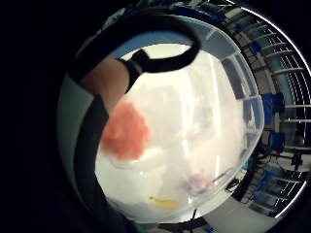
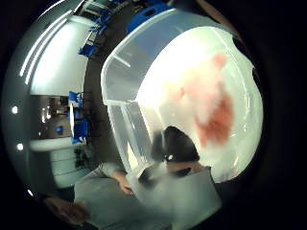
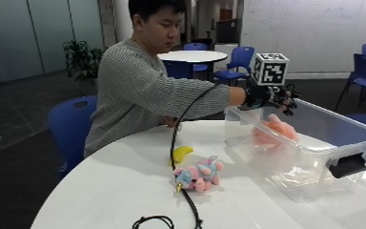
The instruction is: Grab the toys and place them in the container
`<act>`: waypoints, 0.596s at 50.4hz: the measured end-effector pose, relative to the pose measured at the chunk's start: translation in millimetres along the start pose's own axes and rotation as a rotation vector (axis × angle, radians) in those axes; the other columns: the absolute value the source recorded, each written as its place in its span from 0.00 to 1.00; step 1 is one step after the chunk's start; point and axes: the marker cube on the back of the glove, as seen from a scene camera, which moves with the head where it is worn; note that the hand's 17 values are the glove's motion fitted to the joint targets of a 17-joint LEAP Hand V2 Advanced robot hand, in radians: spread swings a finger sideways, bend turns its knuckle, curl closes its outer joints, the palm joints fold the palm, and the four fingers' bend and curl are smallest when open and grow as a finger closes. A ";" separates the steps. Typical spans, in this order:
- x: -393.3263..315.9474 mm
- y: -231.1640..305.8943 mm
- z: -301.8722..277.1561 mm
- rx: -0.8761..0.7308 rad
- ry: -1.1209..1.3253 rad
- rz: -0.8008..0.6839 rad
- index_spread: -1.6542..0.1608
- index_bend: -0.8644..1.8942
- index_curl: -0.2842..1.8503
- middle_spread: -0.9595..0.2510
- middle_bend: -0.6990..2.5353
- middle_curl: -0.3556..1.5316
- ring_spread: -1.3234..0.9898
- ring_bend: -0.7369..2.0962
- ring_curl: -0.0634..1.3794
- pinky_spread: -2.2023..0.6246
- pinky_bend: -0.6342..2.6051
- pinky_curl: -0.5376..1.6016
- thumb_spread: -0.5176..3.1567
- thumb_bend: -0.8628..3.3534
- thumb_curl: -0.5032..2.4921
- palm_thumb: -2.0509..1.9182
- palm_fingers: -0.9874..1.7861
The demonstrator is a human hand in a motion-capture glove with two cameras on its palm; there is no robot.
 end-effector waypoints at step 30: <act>47.9 176.7 -46.8 0.109 -0.061 -0.093 0.70 0.37 0.33 0.66 0.26 0.36 0.48 0.52 0.31 0.78 0.55 0.42 0.50 0.20 0.34 0.52 0.31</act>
